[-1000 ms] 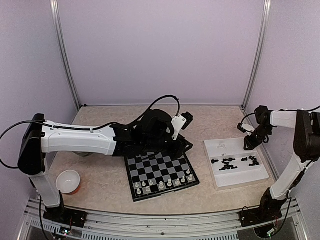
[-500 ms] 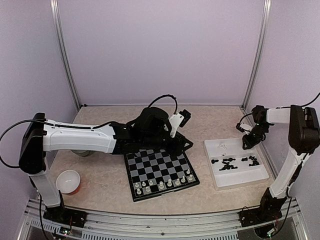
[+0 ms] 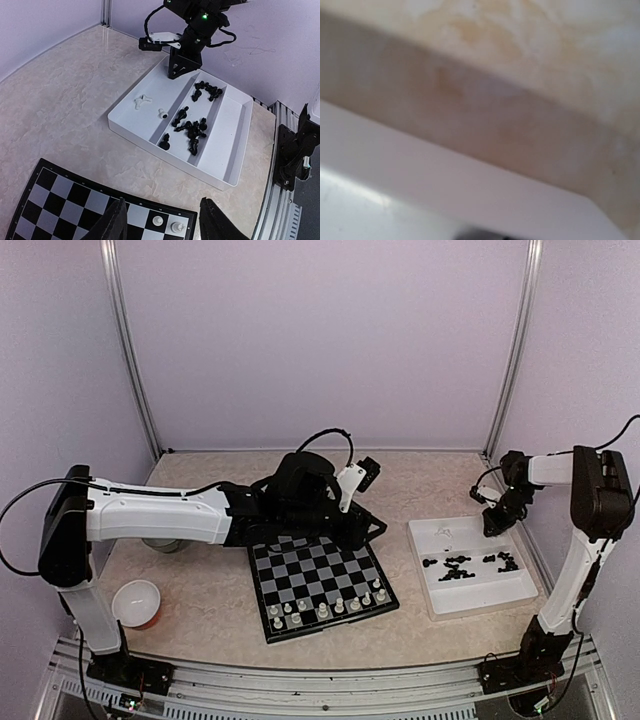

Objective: Set up the chess pieces on the board
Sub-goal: Pick up the pawn from the storage box, then pass from the right arm to the left

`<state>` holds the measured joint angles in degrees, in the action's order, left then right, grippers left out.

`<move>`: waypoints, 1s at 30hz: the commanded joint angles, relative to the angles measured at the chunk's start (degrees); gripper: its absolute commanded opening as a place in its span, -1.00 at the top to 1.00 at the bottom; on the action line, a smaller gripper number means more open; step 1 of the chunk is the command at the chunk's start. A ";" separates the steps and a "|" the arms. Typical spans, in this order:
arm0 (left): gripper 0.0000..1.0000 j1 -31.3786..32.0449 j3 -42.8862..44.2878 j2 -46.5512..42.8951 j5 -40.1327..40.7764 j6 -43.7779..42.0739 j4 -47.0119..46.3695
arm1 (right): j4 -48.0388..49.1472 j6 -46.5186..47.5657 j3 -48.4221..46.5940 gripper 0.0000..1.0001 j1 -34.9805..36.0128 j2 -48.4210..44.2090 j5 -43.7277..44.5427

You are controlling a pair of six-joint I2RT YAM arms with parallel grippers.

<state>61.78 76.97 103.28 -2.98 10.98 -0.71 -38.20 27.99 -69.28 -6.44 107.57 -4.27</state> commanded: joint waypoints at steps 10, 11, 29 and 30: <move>0.01 -0.46 4.67 3.24 3.57 -0.42 -5.37 | -6.96 -6.26 -7.47 0.97 -0.13 -8.91 -28.46; 0.00 -0.46 4.56 3.64 5.32 -0.43 -7.39 | -5.92 -7.10 -7.26 0.97 -0.15 -10.09 -33.77; 0.02 5.02 15.08 18.78 31.35 -16.49 -34.00 | 78.65 -89.89 12.58 1.00 11.39 -16.54 -74.90; 0.01 5.28 15.93 19.64 31.66 -17.25 -34.29 | 80.37 -91.40 12.85 1.00 12.32 -16.52 -74.68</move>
<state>66.04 89.17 119.72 24.53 -1.13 -31.66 16.62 -41.39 -57.71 2.15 93.10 -75.29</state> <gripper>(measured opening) 0.492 0.116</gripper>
